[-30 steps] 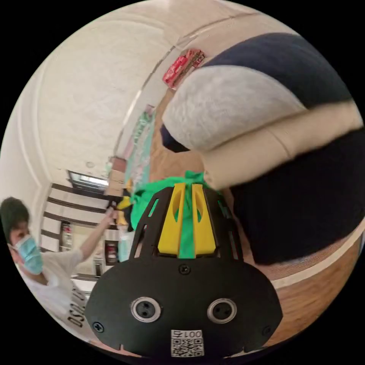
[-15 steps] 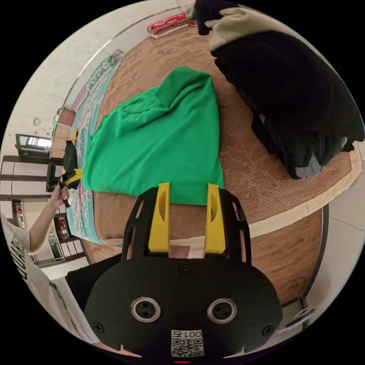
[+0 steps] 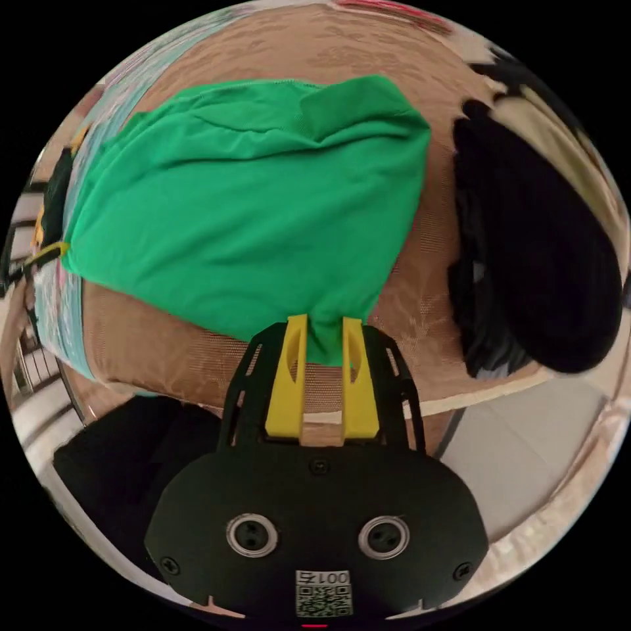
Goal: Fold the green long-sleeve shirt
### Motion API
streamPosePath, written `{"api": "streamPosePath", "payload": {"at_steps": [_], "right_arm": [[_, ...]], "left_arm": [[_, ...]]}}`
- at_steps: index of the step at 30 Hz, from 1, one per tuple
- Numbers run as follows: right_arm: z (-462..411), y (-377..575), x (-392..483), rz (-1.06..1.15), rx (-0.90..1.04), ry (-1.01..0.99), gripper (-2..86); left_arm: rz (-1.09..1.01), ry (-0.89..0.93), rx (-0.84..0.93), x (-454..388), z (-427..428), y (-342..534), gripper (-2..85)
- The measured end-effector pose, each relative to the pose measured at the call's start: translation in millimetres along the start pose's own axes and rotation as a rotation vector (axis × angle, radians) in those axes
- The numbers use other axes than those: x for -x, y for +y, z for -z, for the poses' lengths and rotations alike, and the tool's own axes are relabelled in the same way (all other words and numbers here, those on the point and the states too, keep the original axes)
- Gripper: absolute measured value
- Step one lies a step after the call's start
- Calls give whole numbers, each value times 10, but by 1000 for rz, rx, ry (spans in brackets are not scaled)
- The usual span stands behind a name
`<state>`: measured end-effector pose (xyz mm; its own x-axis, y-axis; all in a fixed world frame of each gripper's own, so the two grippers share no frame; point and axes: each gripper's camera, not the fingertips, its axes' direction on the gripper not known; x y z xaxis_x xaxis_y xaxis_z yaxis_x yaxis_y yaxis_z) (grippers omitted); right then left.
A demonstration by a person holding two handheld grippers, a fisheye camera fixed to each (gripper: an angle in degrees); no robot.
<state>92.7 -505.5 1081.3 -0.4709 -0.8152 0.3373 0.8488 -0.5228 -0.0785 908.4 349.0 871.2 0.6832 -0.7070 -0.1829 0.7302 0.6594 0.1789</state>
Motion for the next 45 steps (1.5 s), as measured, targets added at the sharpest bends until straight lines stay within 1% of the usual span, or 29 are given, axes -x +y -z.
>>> {"api": "streamPosePath", "payload": {"at_steps": [2,3,4,5,6,8,10,12,14,15,16,17,18,20,21,23,24,26,29,33,34,36,38,41,45], "right_arm": [[207,19,76,89,12,43,32],[391,103,65,93,-13,38,28],[482,159,40,81,-32,20,26],[622,278,-39,39,-57,-42,25],[670,380,-128,-6,-43,-124,24],[589,488,-211,-48,14,-206,26],[563,531,-219,-27,38,-234,32],[791,489,-243,19,41,-201,47],[1018,441,-251,44,37,-125,59],[1183,397,-245,71,27,-64,64],[1267,368,-240,90,20,-34,66],[1436,293,-232,133,0,20,70],[1606,194,-225,190,-33,42,73],[1851,4,-219,286,-98,36,79],[1983,-138,-216,358,-140,18,85],[2108,-366,-211,475,-171,-11,95],[2133,-513,-214,549,-166,-20,102],[2110,-698,-219,665,-133,-35,110],[1978,-909,-219,829,-27,5,116],[1907,-1068,-239,947,83,112,103],[1924,-1081,-243,957,89,119,98],[1995,-1125,-268,988,140,79,65],[2059,-1126,-290,1006,168,51,43],[2246,-1085,-341,988,131,56,28],[2535,-1066,-449,913,83,16,19]], "left_arm": [[100,127,-46,70,-49,85,-8],[112,143,-57,59,-46,103,-8],[125,149,-67,9,-46,132,-8],[130,131,-56,-61,-80,150,-7],[133,125,-42,-93,-116,153,-7],[170,167,19,-191,-332,114,-1],[200,153,27,-275,-394,-11,10],[175,85,-18,-434,-312,-248,24],[-1,-37,-93,-830,-158,-714,39],[-67,-59,-103,-954,-135,-847,42],[-225,-91,-104,-1217,-124,-1120,49],[-402,-109,-77,-1490,-162,-1382,55],[-495,-108,-54,-1623,-201,-1503,58],[-816,-132,42,-2091,-432,-1898,68],[-888,-148,64,-2192,-507,-1975,72],[-1106,-252,202,-2527,-875,-2246,87],[-1152,-278,238,-2595,-966,-2294,91],[-1316,-385,327,-2813,-1282,-2412,97],[-1415,-387,442,-2968,-1587,-2535,89],[-1431,-334,509,-3092,-1698,-2756,47],[-1401,-272,558,-3109,-1702,-2848,22],[-1344,-218,576,-3103,-1667,-2967,2],[-1312,-198,539,-3067,-1544,-3053,-6],[-1263,-175,485,-3011,-1373,-3138,-8],[-1185,-147,496,-2900,-1303,-3270,-9]]}}
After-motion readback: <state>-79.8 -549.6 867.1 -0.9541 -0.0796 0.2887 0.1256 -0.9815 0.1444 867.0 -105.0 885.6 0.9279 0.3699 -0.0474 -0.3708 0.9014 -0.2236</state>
